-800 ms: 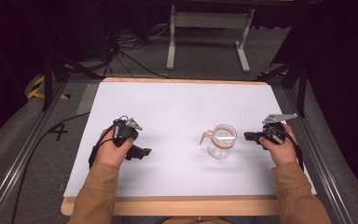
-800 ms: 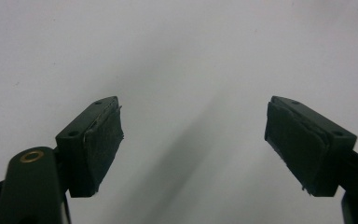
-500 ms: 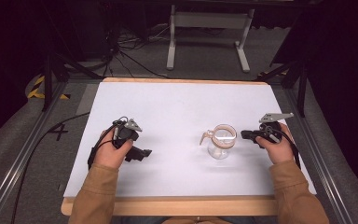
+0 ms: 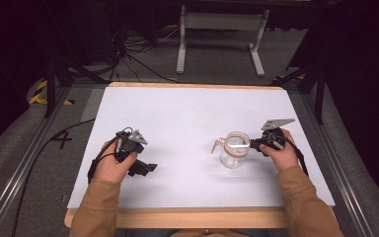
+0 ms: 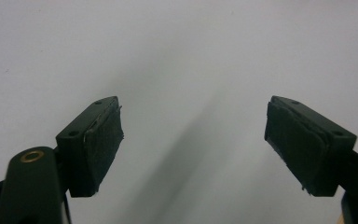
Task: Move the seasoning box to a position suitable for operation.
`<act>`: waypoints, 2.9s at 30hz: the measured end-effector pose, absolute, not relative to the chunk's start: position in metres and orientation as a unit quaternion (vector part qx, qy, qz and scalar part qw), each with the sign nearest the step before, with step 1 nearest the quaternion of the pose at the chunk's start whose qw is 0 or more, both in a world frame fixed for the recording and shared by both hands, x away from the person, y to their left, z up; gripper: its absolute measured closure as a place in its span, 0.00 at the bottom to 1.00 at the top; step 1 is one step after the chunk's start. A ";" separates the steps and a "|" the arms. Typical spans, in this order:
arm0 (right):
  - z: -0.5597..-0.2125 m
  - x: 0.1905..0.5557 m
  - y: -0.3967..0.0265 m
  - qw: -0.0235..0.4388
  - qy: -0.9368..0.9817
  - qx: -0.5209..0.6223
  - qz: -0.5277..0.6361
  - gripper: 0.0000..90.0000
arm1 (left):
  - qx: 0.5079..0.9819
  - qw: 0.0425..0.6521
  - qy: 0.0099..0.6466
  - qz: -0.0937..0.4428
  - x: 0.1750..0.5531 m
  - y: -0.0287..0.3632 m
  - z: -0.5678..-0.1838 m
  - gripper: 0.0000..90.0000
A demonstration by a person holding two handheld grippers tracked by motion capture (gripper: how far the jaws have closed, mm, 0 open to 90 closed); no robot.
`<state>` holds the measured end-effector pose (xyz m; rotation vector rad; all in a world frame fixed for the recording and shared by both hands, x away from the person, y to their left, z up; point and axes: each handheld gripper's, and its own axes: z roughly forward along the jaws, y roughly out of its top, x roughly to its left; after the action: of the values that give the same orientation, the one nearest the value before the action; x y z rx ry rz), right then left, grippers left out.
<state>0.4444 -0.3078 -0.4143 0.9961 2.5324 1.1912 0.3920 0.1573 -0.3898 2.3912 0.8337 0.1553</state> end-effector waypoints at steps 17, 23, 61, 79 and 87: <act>-0.414 0.432 -0.297 0.070 0.867 0.309 0.385 1.00 | 0.904 0.298 0.301 0.051 0.401 0.147 -0.391 0.22; -0.411 0.421 -0.284 0.066 0.882 0.284 0.369 1.00 | 0.905 0.302 0.295 0.048 0.405 0.139 -0.391 0.22; -0.413 0.371 -0.205 0.003 0.929 0.151 0.339 1.00 | 0.896 0.327 0.296 0.046 0.417 0.126 -0.389 0.22; -0.376 0.372 -0.273 0.079 0.878 0.233 0.410 1.00 | 0.848 0.438 0.292 0.064 0.415 0.108 -0.360 0.37; -0.378 0.365 -0.293 0.094 0.865 0.263 0.416 1.00 | 0.833 0.492 0.248 0.052 0.419 0.100 -0.346 0.76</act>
<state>0.3653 -0.2926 -0.3776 0.7796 2.5679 1.2349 0.4186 0.0998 -0.3460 2.0219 0.6026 0.1261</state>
